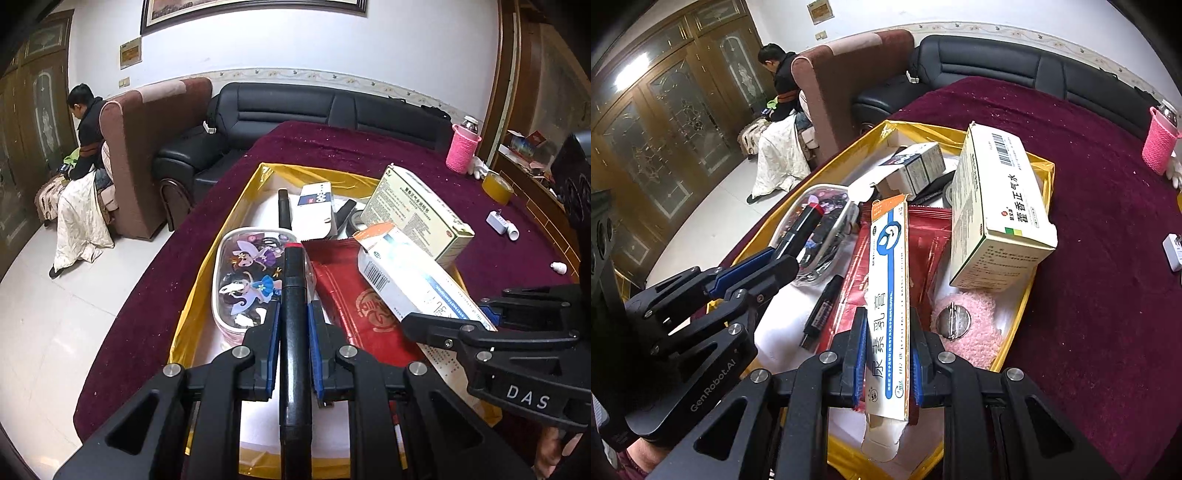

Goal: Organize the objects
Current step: 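Lower the marker with the left gripper while the right lowers the tube box into the tray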

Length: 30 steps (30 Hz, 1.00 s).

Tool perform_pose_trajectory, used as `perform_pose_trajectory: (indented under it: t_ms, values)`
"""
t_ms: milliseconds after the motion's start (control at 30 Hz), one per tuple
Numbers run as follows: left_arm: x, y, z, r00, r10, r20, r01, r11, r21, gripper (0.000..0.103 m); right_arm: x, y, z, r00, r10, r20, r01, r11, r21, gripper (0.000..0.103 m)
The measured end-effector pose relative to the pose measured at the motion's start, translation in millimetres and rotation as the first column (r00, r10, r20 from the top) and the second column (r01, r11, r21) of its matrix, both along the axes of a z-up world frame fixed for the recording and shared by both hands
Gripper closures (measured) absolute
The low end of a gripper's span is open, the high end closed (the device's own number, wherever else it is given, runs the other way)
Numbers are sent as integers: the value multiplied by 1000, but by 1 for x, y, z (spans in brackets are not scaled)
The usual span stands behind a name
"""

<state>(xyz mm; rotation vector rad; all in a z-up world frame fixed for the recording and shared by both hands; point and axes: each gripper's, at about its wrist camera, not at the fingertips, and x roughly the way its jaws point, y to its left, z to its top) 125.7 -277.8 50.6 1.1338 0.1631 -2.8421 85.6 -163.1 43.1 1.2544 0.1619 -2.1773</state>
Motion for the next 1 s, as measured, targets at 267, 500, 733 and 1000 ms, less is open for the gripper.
perform_pose_trajectory:
  t_ms: [267, 500, 733, 1000]
  values:
    - [-4, 0, -7, 1000, 18, 11, -18, 999, -38, 89, -8, -4, -11, 1000, -19, 19, 19, 1000, 19, 81]
    - [-3, 0, -7, 1000, 31, 1, -31, 997, -71, 89, -10, -7, -14, 1000, -27, 16, 27, 999, 25, 80]
    - [-6, 0, -8, 999, 38, -5, -39, 996, -84, 89, -9, -9, -14, 1000, -29, 5, 28, 999, 34, 79]
    - [-6, -2, -9, 999, 45, -14, -46, 996, -81, 89, -5, -12, -13, 999, -32, -7, 32, 998, 46, 78]
